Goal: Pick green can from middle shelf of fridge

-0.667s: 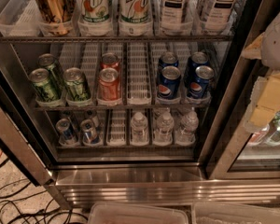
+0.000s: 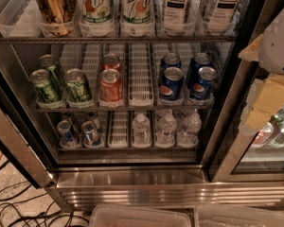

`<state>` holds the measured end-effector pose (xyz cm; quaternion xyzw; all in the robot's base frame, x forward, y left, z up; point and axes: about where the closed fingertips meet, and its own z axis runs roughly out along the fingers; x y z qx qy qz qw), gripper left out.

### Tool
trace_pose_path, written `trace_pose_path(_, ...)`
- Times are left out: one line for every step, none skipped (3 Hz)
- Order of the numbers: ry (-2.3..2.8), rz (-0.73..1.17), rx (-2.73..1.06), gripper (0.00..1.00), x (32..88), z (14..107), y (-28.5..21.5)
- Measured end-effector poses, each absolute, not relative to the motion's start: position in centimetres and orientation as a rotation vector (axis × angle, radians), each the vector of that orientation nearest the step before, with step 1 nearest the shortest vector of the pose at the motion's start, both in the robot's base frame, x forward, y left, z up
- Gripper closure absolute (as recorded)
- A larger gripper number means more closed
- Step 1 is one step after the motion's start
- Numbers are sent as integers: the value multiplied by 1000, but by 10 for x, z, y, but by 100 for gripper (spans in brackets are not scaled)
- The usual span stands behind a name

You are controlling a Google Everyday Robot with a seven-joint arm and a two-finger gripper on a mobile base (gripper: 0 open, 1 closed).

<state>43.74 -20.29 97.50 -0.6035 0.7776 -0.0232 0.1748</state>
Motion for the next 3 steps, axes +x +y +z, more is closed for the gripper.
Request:
trace_pose_path(2153, 37, -1640, 0, 430, 971, -164)
trace_pose_path(2066, 212, -1547, 0, 425, 963, -113)
trace_pose_path(1942, 356, -1476, 0, 420, 946, -66)
